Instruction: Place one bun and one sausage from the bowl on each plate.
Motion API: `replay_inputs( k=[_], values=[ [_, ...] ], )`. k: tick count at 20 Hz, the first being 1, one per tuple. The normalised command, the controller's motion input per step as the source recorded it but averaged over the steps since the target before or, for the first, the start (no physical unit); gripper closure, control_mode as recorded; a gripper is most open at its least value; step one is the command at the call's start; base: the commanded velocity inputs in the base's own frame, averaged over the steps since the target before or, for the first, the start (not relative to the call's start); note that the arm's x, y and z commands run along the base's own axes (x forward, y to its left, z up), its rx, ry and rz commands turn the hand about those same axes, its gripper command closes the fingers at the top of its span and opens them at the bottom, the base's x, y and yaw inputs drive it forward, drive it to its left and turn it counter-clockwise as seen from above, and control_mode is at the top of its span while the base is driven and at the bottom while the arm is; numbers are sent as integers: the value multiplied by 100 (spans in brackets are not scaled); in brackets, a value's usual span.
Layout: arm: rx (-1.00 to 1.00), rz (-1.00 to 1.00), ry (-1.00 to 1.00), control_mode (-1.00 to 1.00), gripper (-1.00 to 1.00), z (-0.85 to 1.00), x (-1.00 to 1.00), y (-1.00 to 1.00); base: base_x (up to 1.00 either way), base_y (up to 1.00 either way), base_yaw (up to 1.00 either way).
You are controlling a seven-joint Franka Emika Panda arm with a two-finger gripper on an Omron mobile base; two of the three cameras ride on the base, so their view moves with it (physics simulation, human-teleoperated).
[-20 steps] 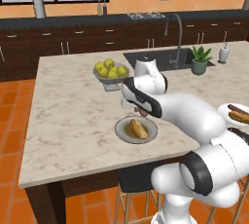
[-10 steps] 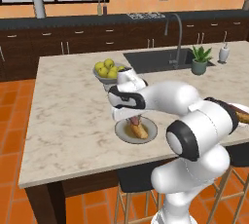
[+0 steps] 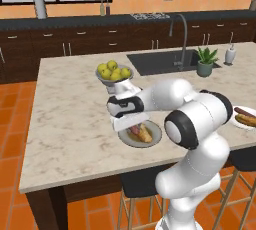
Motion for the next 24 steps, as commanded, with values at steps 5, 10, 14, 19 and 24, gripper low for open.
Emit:
replay_inputs(
  k=[5,10,14,19,24],
  values=[
    [0,0,0,-100,100,-7,1,0,0,0,0],
    [0,0,-8,-100,100,-53,19,0,0,0,0],
    [0,0,-13,-100,100,-22,9,-2,0,0,0],
    [0,0,-8,-100,100,-1,0,-21,0,0,0],
    [0,0,0,-100,-100,0,0,-8,0,0,0]
  ],
)
